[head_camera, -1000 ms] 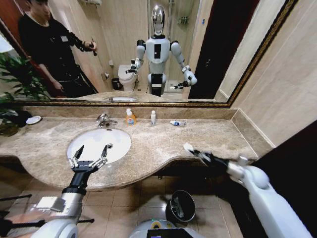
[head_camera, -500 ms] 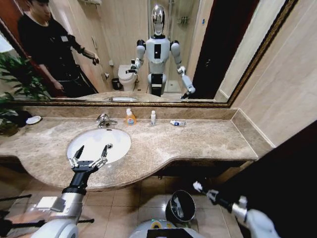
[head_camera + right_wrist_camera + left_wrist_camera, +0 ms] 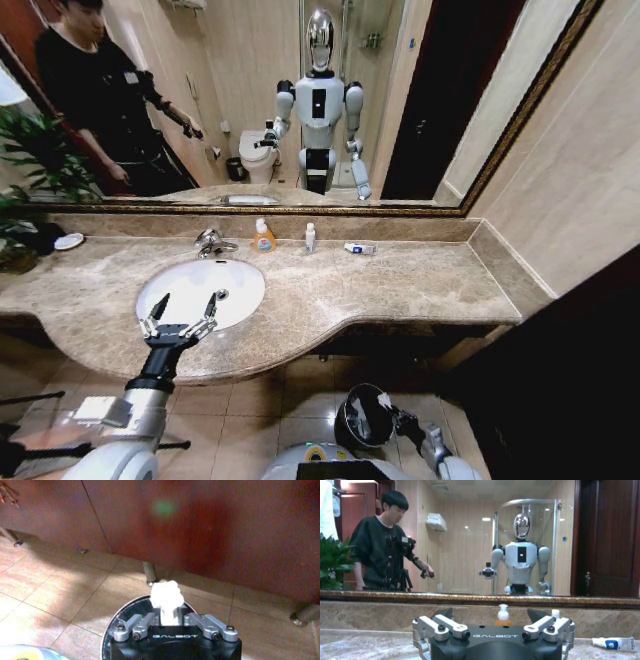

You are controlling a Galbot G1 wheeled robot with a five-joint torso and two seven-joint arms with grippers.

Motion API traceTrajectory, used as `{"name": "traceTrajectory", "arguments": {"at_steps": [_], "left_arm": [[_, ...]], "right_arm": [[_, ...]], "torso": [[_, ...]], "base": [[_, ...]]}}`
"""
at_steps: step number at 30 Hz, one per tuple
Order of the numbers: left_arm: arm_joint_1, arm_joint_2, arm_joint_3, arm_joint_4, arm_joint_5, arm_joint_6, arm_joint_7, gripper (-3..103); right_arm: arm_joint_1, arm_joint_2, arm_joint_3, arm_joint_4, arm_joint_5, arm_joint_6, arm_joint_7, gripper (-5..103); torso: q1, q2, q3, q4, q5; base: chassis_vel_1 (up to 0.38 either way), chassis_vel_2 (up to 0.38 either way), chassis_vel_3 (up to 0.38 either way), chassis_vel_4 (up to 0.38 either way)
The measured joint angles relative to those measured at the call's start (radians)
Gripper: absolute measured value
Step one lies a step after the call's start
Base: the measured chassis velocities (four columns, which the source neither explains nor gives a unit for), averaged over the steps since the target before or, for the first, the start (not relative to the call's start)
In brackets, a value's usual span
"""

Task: Pick up the trash from the sink and place it in the trash bin.

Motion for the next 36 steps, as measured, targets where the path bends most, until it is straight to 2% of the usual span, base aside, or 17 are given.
{"name": "traceTrajectory", "arguments": {"at_steps": [6,8,9,10,11,13,14,16,18,21,24,27,28,31,32,35,36], "left_arm": [[0.000,0.000,0.000,0.000,0.000,0.000,0.000,100],[0.000,0.000,0.000,0.000,0.000,0.000,0.000,100],[0.000,0.000,0.000,0.000,0.000,0.000,0.000,100],[0.000,0.000,0.000,0.000,0.000,0.000,0.000,100],[0.000,0.000,0.000,0.000,0.000,0.000,0.000,100],[0.000,0.000,0.000,0.000,0.000,0.000,0.000,100],[0.000,0.000,0.000,0.000,0.000,0.000,0.000,100],[0.000,0.000,0.000,0.000,0.000,0.000,0.000,100],[0.000,0.000,0.000,0.000,0.000,0.000,0.000,100],[0.000,0.000,0.000,0.000,0.000,0.000,0.000,100],[0.000,0.000,0.000,0.000,0.000,0.000,0.000,100],[0.000,0.000,0.000,0.000,0.000,0.000,0.000,100],[0.000,0.000,0.000,0.000,0.000,0.000,0.000,100],[0.000,0.000,0.000,0.000,0.000,0.000,0.000,100],[0.000,0.000,0.000,0.000,0.000,0.000,0.000,100],[0.000,0.000,0.000,0.000,0.000,0.000,0.000,100],[0.000,0.000,0.000,0.000,0.000,0.000,0.000,100]], "right_arm": [[-0.026,-0.003,0.006,0.038,0.010,0.025,-0.031,50],[-0.031,-0.008,0.014,0.055,0.020,0.034,-0.051,50],[-0.037,-0.015,0.040,0.088,0.060,0.047,-0.138,61],[-0.039,-0.023,0.080,0.120,0.113,0.059,-0.269,61],[-0.039,-0.023,0.080,0.120,0.113,0.059,-0.269,61],[-0.034,-0.050,0.177,0.165,0.262,0.045,-0.558,71],[-0.034,-0.050,0.177,0.165,0.262,0.045,-0.558,71],[-0.039,-0.071,0.240,0.237,0.384,-0.020,-0.780,83],[-0.088,-0.085,0.250,0.365,0.511,-0.127,-0.847,93],[-0.121,-0.086,0.254,0.466,0.562,-0.183,-0.848,97],[-0.150,-0.081,0.242,0.634,0.605,-0.229,-0.798,100],[-0.149,-0.057,0.177,0.853,0.664,-0.303,-0.596,100],[-0.149,-0.057,0.177,0.853,0.664,-0.303,-0.596,100],[-0.061,-0.068,0.101,0.968,0.625,-0.398,-0.435,100],[-0.061,-0.068,0.101,0.968,0.625,-0.398,-0.435,100],[0.102,-0.166,-0.134,0.996,0.578,-0.516,-0.071,100],[0.102,-0.166,-0.134,0.996,0.578,-0.516,-0.071,100]], "torso": [[0.000,0.000,0.000,-0.0001,0.0002],[0.000,0.000,0.000,-0.0001,0.0002],[0.000,0.000,0.000,-0.0001,0.0004],[0.000,0.000,0.000,-0.0001,0.0003],[0.000,0.000,0.000,-0.0001,0.0003],[0.000,0.000,0.000,-0.0001,0.0000],[0.000,0.000,0.000,-0.0001,0.0000],[0.000,0.000,0.000,0.0000,0.0003],[0.000,0.000,0.000,0.0000,-0.0003],[0.000,0.000,0.000,-0.0005,0.0002],[0.000,0.000,0.000,-0.0003,-0.0005],[0.000,0.000,0.000,-0.0003,-0.0002],[0.000,0.000,0.000,-0.0003,-0.0002],[0.000,0.000,0.000,-0.0001,0.0001],[0.000,0.000,0.000,-0.0001,0.0001],[0.000,0.000,0.000,0.0002,0.0005],[0.000,0.000,0.000,0.0002,0.0005]], "base": [[0.000,0.000,0.000,0.000],[0.000,0.000,0.000,0.000],[0.000,0.000,0.000,0.000],[0.000,0.000,0.000,0.000],[0.000,0.000,0.000,0.000],[0.000,0.000,0.000,0.000],[0.000,0.000,0.000,0.000],[0.000,0.000,0.000,0.000],[0.000,0.000,0.000,0.000],[0.000,0.000,0.000,0.000],[0.000,0.000,0.000,0.000],[0.000,0.000,0.000,0.000],[0.000,0.000,0.000,0.000],[0.000,0.000,0.000,0.000],[0.000,0.000,0.000,0.000],[0.000,0.000,0.000,0.000],[0.000,0.000,0.000,0.000]]}}
